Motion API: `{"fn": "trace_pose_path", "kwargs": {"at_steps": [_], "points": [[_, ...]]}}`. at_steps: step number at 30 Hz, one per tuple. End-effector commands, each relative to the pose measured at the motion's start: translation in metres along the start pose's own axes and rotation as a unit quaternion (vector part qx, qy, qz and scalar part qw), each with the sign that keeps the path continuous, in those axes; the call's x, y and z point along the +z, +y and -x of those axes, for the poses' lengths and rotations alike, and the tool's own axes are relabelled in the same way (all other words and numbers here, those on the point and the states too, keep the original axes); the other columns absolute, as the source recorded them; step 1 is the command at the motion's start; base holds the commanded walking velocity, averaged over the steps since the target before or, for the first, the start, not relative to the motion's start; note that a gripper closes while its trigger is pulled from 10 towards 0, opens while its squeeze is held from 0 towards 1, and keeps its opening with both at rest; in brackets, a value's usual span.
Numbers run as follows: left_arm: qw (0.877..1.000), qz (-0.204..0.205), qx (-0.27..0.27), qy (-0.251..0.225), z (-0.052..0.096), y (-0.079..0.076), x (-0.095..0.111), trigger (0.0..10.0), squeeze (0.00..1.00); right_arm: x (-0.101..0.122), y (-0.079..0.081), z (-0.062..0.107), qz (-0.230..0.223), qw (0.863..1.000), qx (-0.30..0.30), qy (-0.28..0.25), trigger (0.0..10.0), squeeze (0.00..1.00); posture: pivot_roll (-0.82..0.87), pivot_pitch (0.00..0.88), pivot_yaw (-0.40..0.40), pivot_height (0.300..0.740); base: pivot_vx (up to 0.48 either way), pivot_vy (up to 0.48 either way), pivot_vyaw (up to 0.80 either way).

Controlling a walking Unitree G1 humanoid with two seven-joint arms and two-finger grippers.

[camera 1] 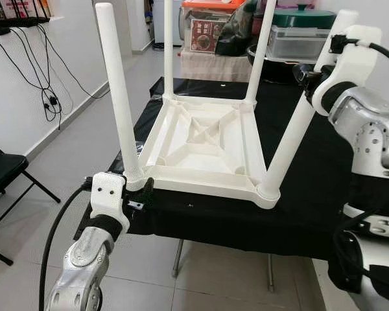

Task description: Building children table

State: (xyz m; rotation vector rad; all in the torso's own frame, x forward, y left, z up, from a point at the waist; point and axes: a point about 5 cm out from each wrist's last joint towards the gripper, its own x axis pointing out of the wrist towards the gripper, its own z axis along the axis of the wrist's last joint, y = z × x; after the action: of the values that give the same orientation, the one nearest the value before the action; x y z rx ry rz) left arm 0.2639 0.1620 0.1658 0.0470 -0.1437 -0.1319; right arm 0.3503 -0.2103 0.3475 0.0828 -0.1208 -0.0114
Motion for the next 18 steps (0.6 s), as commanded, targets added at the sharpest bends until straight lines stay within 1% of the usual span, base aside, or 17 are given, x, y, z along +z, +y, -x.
{"fn": "trace_pose_path", "kwargs": {"at_steps": [1, 5, 9, 14, 18], "points": [[1.0, -0.005, 0.007, 0.004, 0.0, 0.005, 0.001, 10.0, 0.0, -0.01, -0.005, 0.001, -0.015, 1.0, -0.015, 0.018, 10.0, 0.0, -0.07, 0.022, -0.06, 0.74, 0.0, 0.0, 0.0], [1.0, -0.006, 0.011, 0.004, 0.0, 0.006, 0.001, 10.0, 0.0, -0.012, -0.004, 0.001, -0.013, 1.0, -0.015, 0.021, 10.0, 0.0, -0.07, 0.023, -0.06, 0.74, 0.0, 0.0, 0.0], [0.999, -0.015, 0.039, 0.006, -0.002, 0.016, 0.002, 10.0, 0.0, -0.014, -0.003, 0.002, -0.013, 1.0, -0.013, 0.024, 10.0, 0.0, -0.07, 0.026, -0.059, 0.74, 0.0, 0.0, 0.0], [0.998, -0.022, 0.055, 0.005, -0.004, 0.022, 0.002, 10.0, 0.0, -0.014, -0.003, 0.002, -0.014, 1.0, -0.013, 0.024, 10.0, 0.0, -0.07, 0.027, -0.059, 0.74, 0.0, 0.0, 0.0], [0.997, -0.026, 0.076, 0.006, -0.012, 0.035, -0.003, 10.0, 0.0, -0.013, -0.002, 0.003, -0.016, 1.0, -0.012, 0.024, 10.0, 0.0, -0.07, 0.027, -0.065, 0.74, 0.0, 0.0, 0.0]]}}
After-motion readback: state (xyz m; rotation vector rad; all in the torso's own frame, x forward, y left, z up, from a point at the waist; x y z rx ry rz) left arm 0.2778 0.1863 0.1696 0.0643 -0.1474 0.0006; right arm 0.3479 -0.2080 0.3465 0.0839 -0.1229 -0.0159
